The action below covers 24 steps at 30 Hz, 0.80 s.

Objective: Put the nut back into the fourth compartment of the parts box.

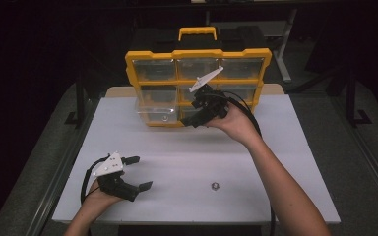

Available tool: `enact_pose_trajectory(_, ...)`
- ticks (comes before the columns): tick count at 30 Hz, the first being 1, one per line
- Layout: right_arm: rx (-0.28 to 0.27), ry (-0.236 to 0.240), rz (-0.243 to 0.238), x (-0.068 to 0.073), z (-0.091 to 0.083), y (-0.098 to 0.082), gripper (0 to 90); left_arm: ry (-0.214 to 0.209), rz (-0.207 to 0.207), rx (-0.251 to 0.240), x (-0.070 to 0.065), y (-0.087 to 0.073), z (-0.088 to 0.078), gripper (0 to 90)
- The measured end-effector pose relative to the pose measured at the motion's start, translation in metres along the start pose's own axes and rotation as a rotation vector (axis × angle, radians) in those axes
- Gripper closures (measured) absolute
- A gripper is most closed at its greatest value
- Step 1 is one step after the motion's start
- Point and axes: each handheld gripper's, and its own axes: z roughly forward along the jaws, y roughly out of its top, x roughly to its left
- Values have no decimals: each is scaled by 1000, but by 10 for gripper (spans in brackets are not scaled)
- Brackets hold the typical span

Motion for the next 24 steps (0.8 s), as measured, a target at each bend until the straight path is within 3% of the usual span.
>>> enact_pose_trajectory(10,-7,19,-8,13,0,-34,225,0,-4,-2,0,-1,0,20)
enact_pose_trajectory(12,-5,32,16,17,0,-42,225,1,-4,-3,0,-1,1,20)
enact_pose_trajectory(24,16,39,52,27,5,-93,243,0,-14,1,-1,-2,1,19)
